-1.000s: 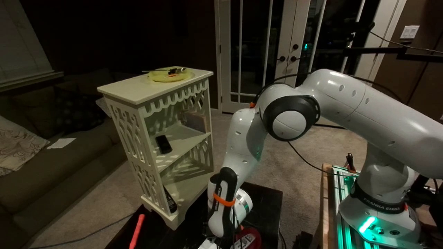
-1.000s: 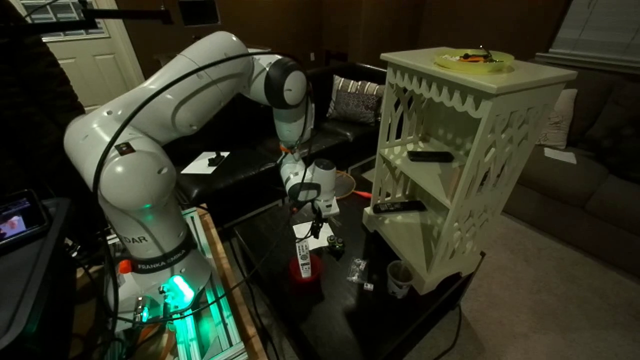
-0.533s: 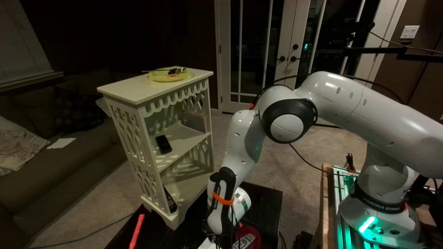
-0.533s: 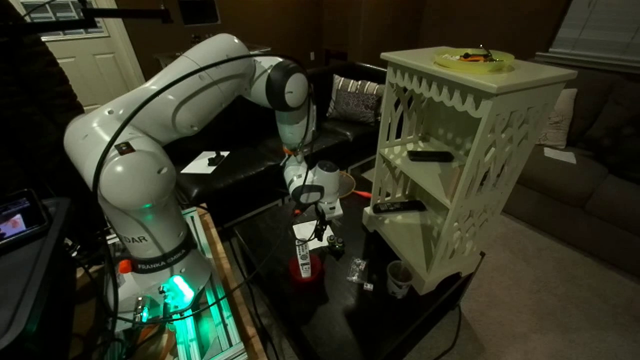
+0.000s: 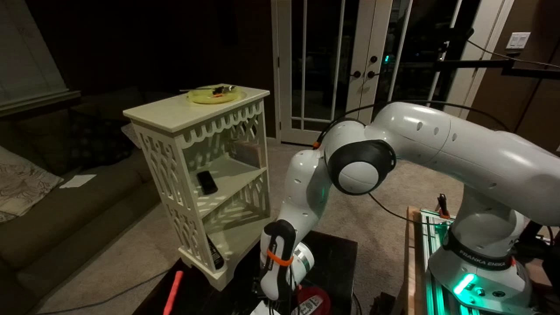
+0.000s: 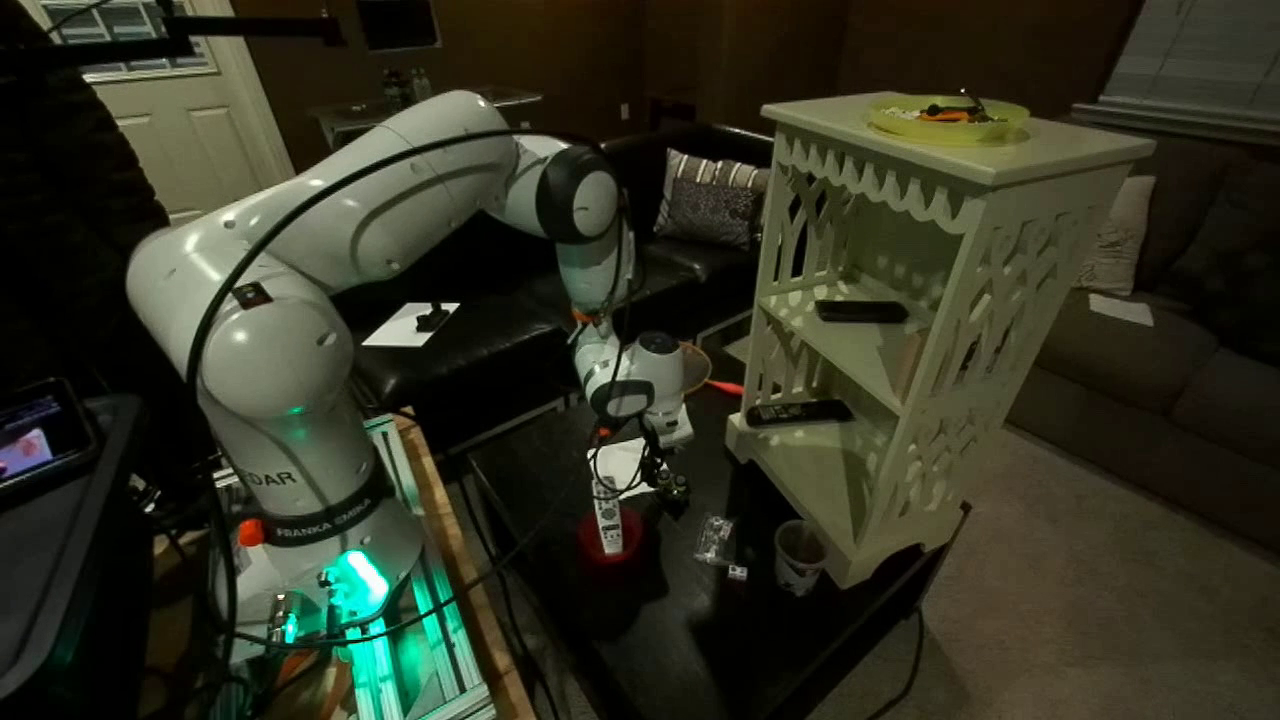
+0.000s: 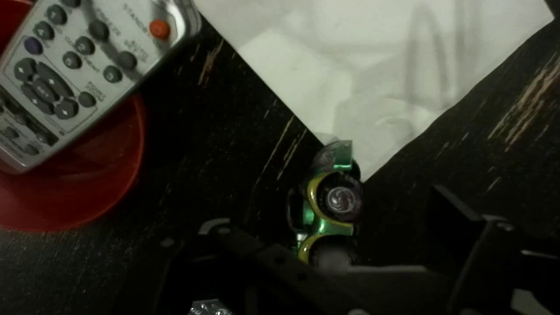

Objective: Place the toy car into the bowl

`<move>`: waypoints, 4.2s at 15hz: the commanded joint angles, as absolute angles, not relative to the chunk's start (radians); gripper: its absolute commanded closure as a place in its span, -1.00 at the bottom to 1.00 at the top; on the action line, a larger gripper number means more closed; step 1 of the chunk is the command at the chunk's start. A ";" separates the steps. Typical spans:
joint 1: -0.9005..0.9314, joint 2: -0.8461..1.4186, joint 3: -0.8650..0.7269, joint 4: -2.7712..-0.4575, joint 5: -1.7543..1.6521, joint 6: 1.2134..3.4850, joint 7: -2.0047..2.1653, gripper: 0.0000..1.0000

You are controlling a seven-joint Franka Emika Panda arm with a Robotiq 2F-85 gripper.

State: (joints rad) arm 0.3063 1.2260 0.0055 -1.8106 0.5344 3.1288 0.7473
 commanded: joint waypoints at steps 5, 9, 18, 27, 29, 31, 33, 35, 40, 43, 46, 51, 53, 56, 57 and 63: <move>0.376 1.351 -0.077 -1.683 0.525 3.135 0.842 -1.00; 0.387 1.394 -0.095 -1.641 0.522 3.111 0.877 -0.17; 0.331 1.290 -0.036 -1.726 0.512 3.084 0.854 0.42; 0.325 0.958 -0.115 -2.059 0.490 2.791 0.940 0.42; 0.299 0.895 -0.120 -2.117 0.438 2.663 0.919 0.42; 0.257 0.845 -0.101 -2.156 0.398 2.552 0.883 0.42; 0.221 0.827 -0.070 -2.174 0.388 2.484 0.872 0.42; 0.200 0.836 -0.047 -2.186 0.442 2.534 0.918 0.42; 0.170 0.860 -0.026 -2.181 0.447 2.578 0.937 -0.08; 0.155 0.874 -0.020 -2.173 0.458 2.574 0.948 0.42; 0.133 0.914 -0.015 -2.142 0.486 2.581 0.987 0.42; 0.111 0.989 -0.007 -2.080 0.478 2.585 1.021 0.42; 0.112 1.019 -0.005 -2.061 0.470 2.576 1.024 0.42; 0.110 1.064 0.005 -2.036 0.473 2.577 1.023 0.42; 0.103 1.078 0.013 -2.027 0.476 2.586 1.014 0.42; 0.098 1.145 0.028 -1.971 0.478 2.641 1.012 0.42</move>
State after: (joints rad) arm 0.1070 1.1097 0.0164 -2.0090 0.4704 2.6205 1.0056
